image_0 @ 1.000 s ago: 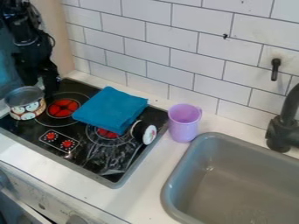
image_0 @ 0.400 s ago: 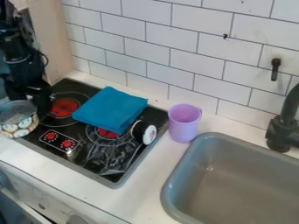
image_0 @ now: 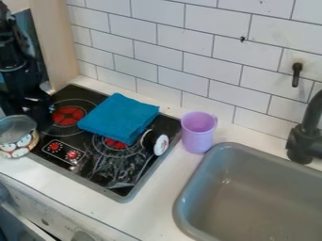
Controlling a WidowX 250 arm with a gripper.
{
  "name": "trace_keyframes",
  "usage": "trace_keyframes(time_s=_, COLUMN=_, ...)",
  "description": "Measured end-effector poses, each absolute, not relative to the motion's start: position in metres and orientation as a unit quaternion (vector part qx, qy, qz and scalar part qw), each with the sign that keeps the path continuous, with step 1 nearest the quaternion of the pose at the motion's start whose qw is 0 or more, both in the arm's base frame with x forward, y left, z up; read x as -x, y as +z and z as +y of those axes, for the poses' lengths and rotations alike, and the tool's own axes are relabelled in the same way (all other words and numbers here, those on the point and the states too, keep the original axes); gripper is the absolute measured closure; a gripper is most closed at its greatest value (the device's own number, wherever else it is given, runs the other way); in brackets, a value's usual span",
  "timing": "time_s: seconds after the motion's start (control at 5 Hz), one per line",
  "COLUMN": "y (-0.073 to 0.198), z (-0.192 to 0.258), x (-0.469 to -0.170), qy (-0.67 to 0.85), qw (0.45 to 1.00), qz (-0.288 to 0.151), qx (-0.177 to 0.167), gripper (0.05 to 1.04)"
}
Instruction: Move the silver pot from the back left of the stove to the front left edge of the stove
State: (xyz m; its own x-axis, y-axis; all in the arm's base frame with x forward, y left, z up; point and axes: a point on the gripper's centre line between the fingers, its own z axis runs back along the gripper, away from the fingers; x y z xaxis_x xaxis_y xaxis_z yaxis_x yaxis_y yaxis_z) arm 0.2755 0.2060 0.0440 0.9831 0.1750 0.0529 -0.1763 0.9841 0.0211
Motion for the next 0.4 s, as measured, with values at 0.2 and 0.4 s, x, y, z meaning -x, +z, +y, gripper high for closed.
trace_keyframes(time_s=0.2, y=0.0493, z=0.2112, x=-0.2749, qy=0.096, qw=0.995, qz=-0.024, qx=-0.012, gripper=0.081)
trace_keyframes(time_s=0.4, y=0.0573, z=0.2136, x=-0.2795, qy=0.094, qw=0.995, qz=-0.028, qx=-0.009, gripper=0.081)
